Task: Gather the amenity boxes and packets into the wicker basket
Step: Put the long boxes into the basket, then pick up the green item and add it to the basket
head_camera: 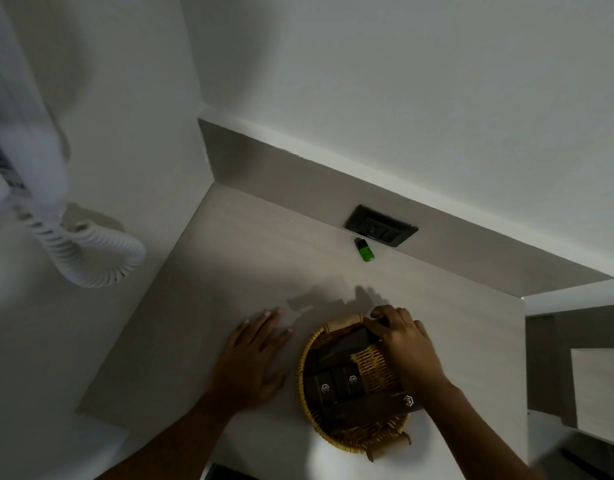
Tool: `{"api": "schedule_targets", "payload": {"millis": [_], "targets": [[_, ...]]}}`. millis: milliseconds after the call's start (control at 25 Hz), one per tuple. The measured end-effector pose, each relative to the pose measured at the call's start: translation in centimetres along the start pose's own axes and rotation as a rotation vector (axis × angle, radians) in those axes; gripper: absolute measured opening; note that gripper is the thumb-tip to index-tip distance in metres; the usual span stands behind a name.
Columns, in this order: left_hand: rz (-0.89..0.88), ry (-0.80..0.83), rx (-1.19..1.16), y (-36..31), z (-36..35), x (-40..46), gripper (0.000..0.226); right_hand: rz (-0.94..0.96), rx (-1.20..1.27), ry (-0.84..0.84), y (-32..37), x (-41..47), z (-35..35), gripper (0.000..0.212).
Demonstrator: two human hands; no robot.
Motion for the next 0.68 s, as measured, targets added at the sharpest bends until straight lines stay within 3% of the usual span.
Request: {"api": "schedule_targets", "payload": {"millis": [160,280,360,520,680], "targets": [[-0.003,-0.023,-0.018,0.0,0.0,-0.1,0.071,-0.03,0.333,0.054,-1.8,0.7,2.5,0.045],[0.019,-0.016,-0.031,0.0,0.0,0.0,0.071,-0.149,0.611,-0.136,-2.1,4.9,4.8,0.043],[0.044,-0.01,-0.048,0.0,-0.1,0.0,0.073,-0.281,0.634,-0.18,-1.5,8.9,4.6,0.039],[0.06,0.0,-0.062,0.1,-0.3,-0.4,0.075,-0.482,0.626,-0.027,-0.1,14.0,0.9,0.032],[0.06,0.006,-0.047,0.1,-0.4,-0.2,0.073,-0.543,0.685,-0.034,-0.9,13.8,0.6,0.027]]}}
Point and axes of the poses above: each hand's wrist, its own x-axis towards the middle knuckle, its own z-axis out of the back of the hand, y = z × x, the point moved 4 cm from there along x, towards the middle knuckle, and after that the axes turned 11 degrees about -z, right-handed, at the moved point
